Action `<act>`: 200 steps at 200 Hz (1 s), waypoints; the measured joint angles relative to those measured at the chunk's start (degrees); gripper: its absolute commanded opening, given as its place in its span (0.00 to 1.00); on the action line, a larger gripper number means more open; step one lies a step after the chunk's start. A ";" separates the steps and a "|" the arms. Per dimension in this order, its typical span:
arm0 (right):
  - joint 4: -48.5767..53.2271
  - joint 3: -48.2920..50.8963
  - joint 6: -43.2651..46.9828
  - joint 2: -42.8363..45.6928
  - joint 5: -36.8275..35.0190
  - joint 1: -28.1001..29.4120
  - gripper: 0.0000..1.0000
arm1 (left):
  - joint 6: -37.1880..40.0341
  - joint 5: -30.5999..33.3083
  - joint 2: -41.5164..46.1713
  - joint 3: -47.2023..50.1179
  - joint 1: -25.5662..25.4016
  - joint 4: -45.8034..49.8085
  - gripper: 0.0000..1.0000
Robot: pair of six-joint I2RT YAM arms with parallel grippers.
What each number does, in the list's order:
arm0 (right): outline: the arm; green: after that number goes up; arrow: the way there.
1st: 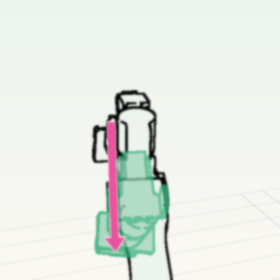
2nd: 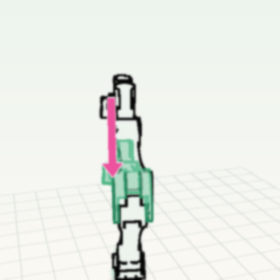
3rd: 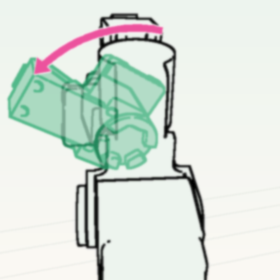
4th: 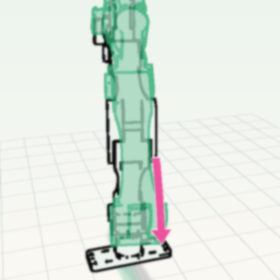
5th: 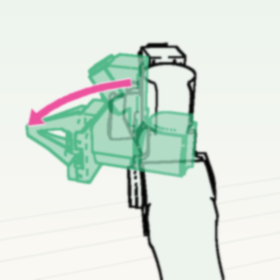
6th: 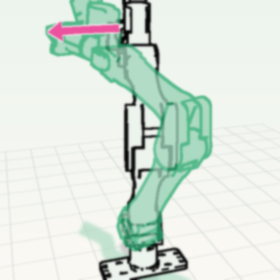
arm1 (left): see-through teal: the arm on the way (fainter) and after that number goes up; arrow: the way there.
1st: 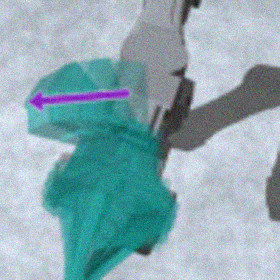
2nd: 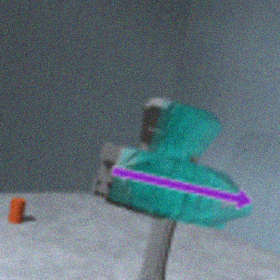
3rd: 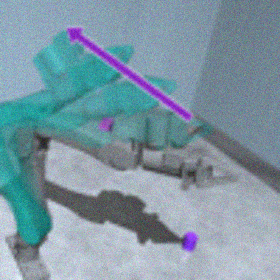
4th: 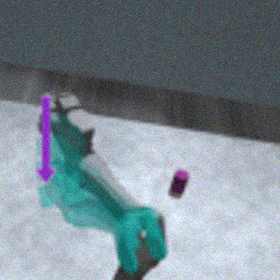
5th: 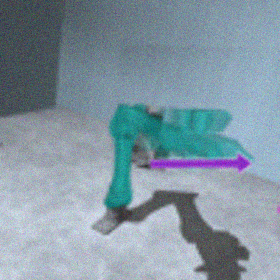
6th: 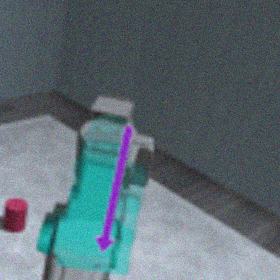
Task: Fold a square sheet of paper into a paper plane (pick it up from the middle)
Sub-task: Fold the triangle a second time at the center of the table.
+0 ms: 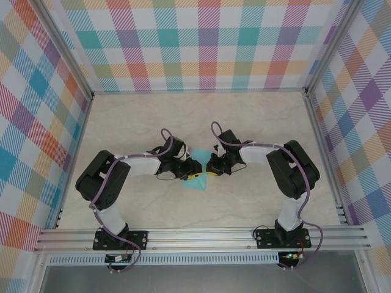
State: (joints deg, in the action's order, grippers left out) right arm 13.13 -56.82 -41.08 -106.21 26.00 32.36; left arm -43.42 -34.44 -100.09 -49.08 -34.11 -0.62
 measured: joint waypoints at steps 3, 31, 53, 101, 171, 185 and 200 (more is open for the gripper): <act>0.00 -0.02 0.00 0.00 -0.02 0.00 0.07 | 0.02 0.00 -0.04 -0.02 0.00 0.04 0.33; 0.02 -0.02 0.00 0.00 -0.04 0.00 0.07 | 0.20 0.02 -0.48 -0.26 0.00 0.24 0.33; 0.15 -0.09 0.00 0.00 -0.09 0.00 0.07 | 0.37 0.02 -0.68 -0.26 0.00 0.31 0.33; 1.03 -0.52 0.00 0.00 -0.85 0.00 0.07 | 0.63 0.02 -0.96 -0.33 0.00 0.31 0.33; 1.05 -0.52 0.00 0.00 -1.07 0.00 0.07 | 0.83 0.00 -2.05 -0.61 0.00 0.31 0.33; 1.05 -0.55 0.00 0.00 -1.14 0.00 0.07 | 0.83 0.02 -2.32 -0.63 0.00 0.31 0.33; 1.09 -0.57 0.00 0.00 -1.18 0.00 0.07 | 0.83 0.02 -2.58 -0.63 0.00 0.31 0.33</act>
State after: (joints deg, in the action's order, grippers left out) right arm 14.22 -57.39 -41.08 -106.21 24.82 32.36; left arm -42.59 -34.41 -102.67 -49.71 -34.11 -0.32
